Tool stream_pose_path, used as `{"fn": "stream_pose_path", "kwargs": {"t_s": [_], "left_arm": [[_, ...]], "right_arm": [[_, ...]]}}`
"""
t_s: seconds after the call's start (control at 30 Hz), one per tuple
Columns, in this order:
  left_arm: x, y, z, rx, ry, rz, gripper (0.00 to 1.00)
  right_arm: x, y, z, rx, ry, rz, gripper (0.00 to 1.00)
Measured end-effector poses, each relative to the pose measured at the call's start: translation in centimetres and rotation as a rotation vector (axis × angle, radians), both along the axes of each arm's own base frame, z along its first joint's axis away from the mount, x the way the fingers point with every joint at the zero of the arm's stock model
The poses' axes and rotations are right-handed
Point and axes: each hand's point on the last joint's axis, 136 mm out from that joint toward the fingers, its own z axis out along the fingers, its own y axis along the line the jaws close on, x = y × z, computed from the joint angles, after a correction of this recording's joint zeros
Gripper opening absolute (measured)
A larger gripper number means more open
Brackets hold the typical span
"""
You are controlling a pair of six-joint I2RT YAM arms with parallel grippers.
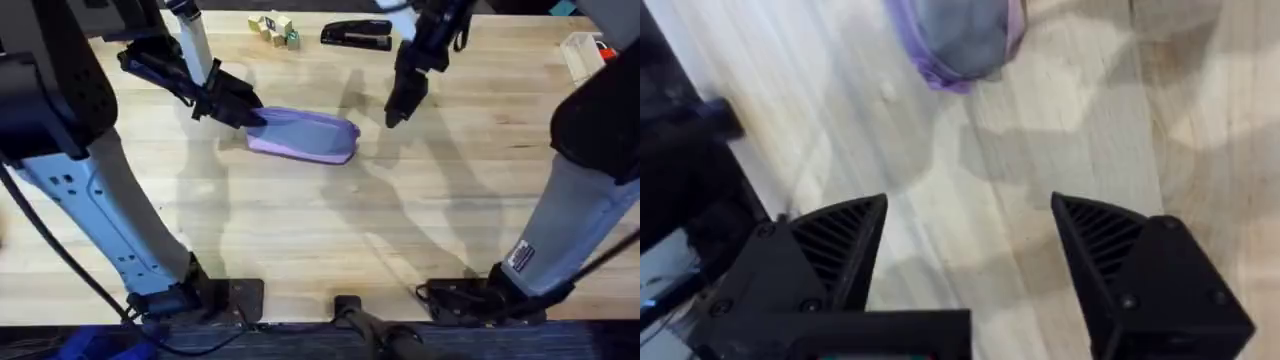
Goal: Unzip the bag, pick up the pens from the table one at a time and place them inside, then zip the bag closed.
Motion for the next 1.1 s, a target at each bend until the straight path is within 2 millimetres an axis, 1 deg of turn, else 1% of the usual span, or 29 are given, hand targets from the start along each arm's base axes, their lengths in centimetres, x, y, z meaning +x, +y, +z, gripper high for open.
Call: {"fn": "stream_pose_path", "kwargs": {"t_s": [0.07, 0.13, 0.17, 0.33, 0.37, 0.5, 0.67, 0.7, 0.8, 0.9, 0.97, 1.03, 1.1], "left_arm": [[0.0, 0.0, 0.0, 0.0, 0.0, 0.0, 0.043], [0.0, 0.0, 0.0, 0.0, 0.0, 0.0, 0.046], [0.0, 0.0, 0.0, 0.0, -0.003, -0.002, 0.123], [0.0, 0.3, 0.1, -0.005, 0.003, 0.012, 0.92], [0.0, 0.3, 0.1, -0.005, 0.005, 0.013, 0.974], [0.0, 0.4, 0.1, -0.005, 0.007, 0.016, 0.994], [0.2, 0.5, 0.0, -0.003, -0.006, 0.016, 0.994], [0.3, 0.5, 0.0, -0.002, -0.009, 0.016, 0.994], [0.0, 0.4, 0.2, -0.006, 0.012, 0.016, 0.995], [-0.2, 0.4, 0.9, -0.011, 0.033, 0.016, 0.995], [0.0, 0.5, 1.6, -0.012, 0.037, 0.018, 0.995], [0.3, 0.7, 2.4, -0.012, 0.035, 0.023, 0.997], [0.5, 1.0, 3.3, -0.009, 0.02, 0.032, 0.995]], "right_arm": [[0.0, 0.9, 1.2, 0.007, -0.034, 0.005, 0.996], [0.1, 1.9, 2.0, 0.013, -0.06, 0.002, 0.996], [0.1, 2.3, 2.2, 0.012, -0.064, -0.003, 0.996], [0.2, 3.8, 3.3, 0.01, -0.082, -0.067, 0.996], [0.3, 4.0, 3.7, 0.012, -0.09, -0.083, 0.996], [0.9, 4.2, 4.7, 0.025, -0.114, -0.125, 0.996], [1.2, 4.1, 4.8, 0.035, -0.112, -0.155, 0.996], [2.1, 3.5, 4.7, 0.013, -0.15, -0.167, 0.995], [2.8, 2.1, 4.5, -0.052, -0.188, -0.178, 0.997], [3.5, 1.4, 4.7, -0.085, -0.226, -0.191, 0.997], [3.7, 1.1, 5.6, -0.084, -0.267, -0.204, 0.997], [3.6, 0.7, 7.6, -0.064, -0.33, -0.223, 0.997], [2.6, 0.0, 9.9, -0.041, -0.391, -0.244, 0.997]]}}
